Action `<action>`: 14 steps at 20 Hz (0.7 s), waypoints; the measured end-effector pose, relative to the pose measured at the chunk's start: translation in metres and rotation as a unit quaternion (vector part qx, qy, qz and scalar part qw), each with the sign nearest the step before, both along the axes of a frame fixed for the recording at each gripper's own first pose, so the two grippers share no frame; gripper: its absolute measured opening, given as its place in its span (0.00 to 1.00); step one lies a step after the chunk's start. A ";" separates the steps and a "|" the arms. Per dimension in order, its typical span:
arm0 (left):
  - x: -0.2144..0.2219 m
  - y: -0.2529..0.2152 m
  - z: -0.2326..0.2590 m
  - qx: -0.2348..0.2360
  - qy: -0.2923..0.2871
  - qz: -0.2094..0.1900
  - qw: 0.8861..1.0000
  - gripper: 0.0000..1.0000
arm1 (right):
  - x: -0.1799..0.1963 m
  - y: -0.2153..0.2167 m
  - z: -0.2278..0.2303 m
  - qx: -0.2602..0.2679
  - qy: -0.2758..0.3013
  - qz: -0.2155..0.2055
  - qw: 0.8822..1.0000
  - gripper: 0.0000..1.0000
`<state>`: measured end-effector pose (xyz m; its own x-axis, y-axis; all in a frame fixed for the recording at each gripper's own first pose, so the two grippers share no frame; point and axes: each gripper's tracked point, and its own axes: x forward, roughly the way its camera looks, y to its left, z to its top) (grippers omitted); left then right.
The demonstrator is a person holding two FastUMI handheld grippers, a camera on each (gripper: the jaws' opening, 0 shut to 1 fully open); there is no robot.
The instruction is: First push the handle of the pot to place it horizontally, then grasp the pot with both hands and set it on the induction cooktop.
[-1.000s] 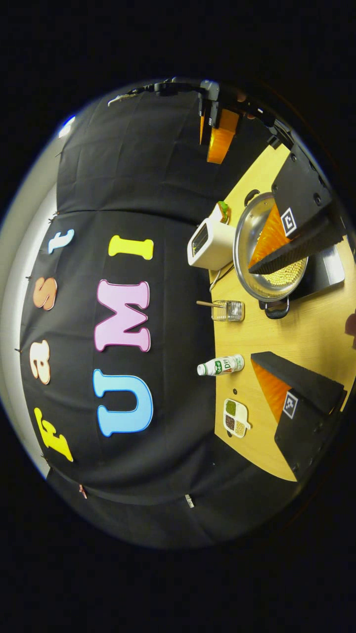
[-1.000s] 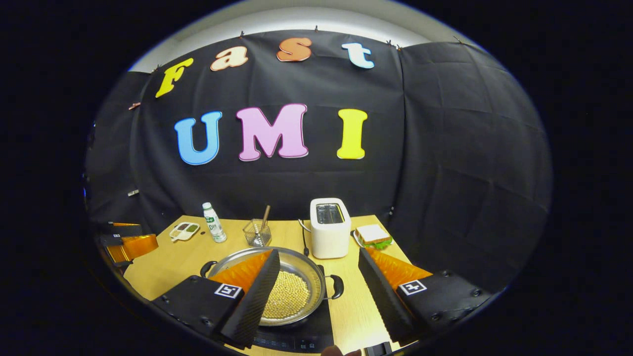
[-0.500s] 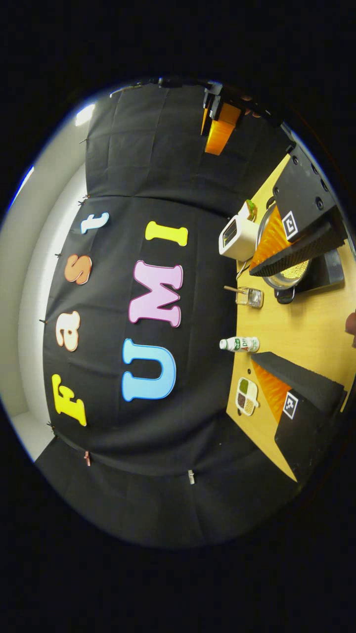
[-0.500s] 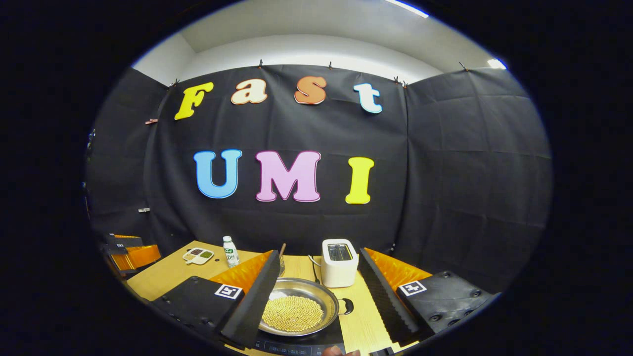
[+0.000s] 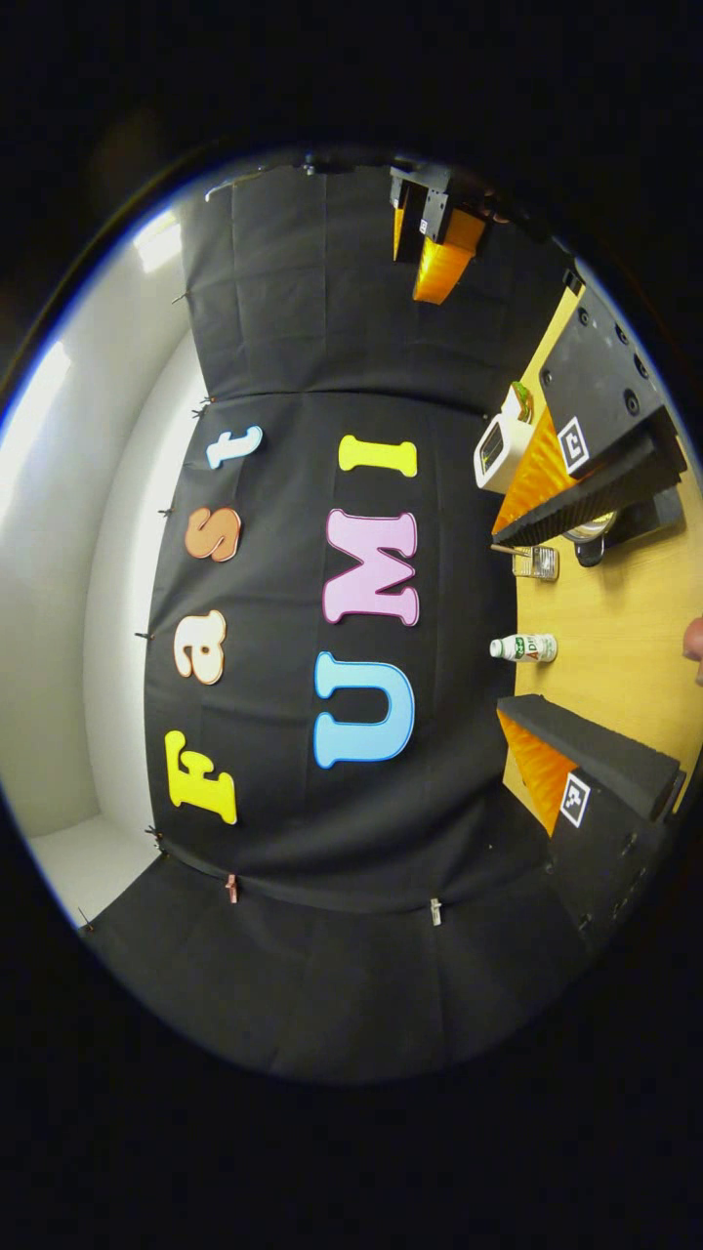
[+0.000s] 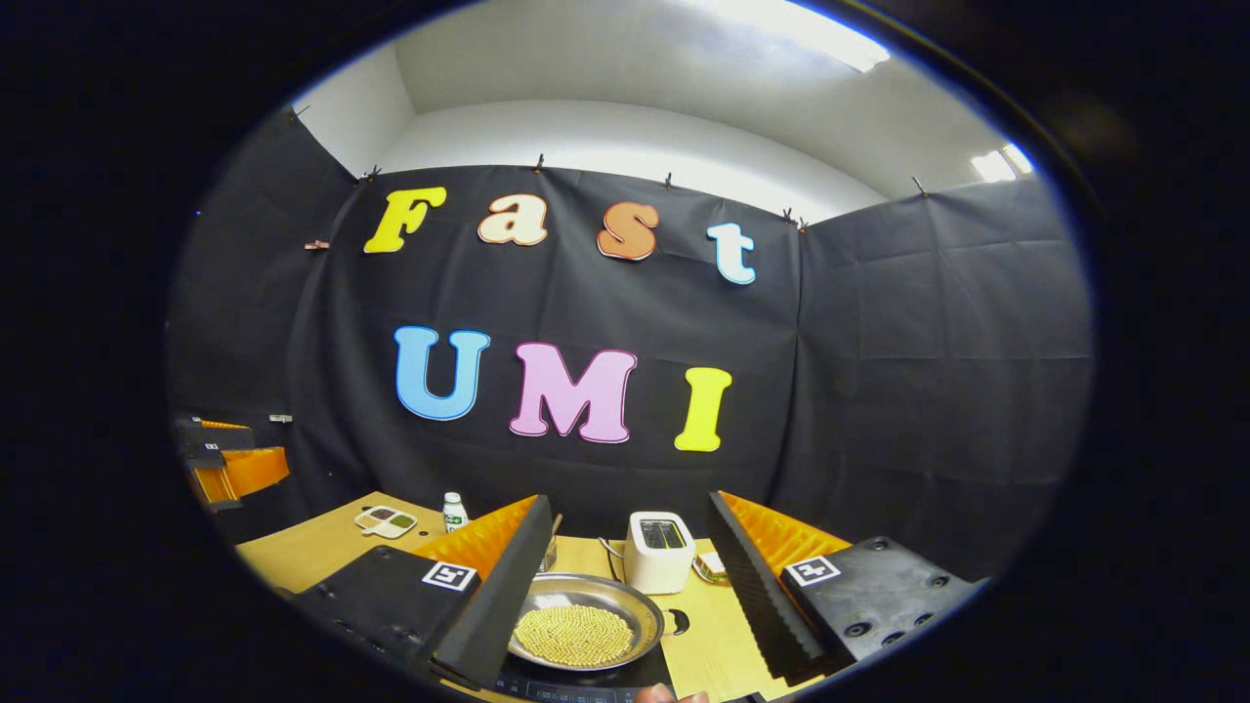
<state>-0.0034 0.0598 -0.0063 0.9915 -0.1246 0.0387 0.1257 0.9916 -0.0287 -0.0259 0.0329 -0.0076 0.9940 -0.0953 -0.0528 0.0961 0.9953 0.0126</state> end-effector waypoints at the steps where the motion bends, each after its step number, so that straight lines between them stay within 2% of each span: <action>1: -0.003 0.000 -0.001 0.004 -0.001 0.000 1.000 0.95 | -0.003 0.003 0.000 0.004 0.000 0.001 1.000 0.98; 2: -0.004 0.000 -0.001 0.006 -0.002 -0.001 1.000 0.95 | -0.004 0.004 -0.001 0.006 0.002 0.000 1.000 0.96; 14: -0.005 -0.002 -0.007 0.006 0.009 -0.009 1.000 0.95 | -0.008 0.002 -0.010 0.015 0.015 -0.010 1.000 0.98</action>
<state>-0.0087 0.0577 -0.0134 0.9894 -0.1436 0.0198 0.1439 0.9894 -0.0192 -0.0337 0.0349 -0.0173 0.9899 -0.1138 -0.0848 0.1174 0.9923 0.0391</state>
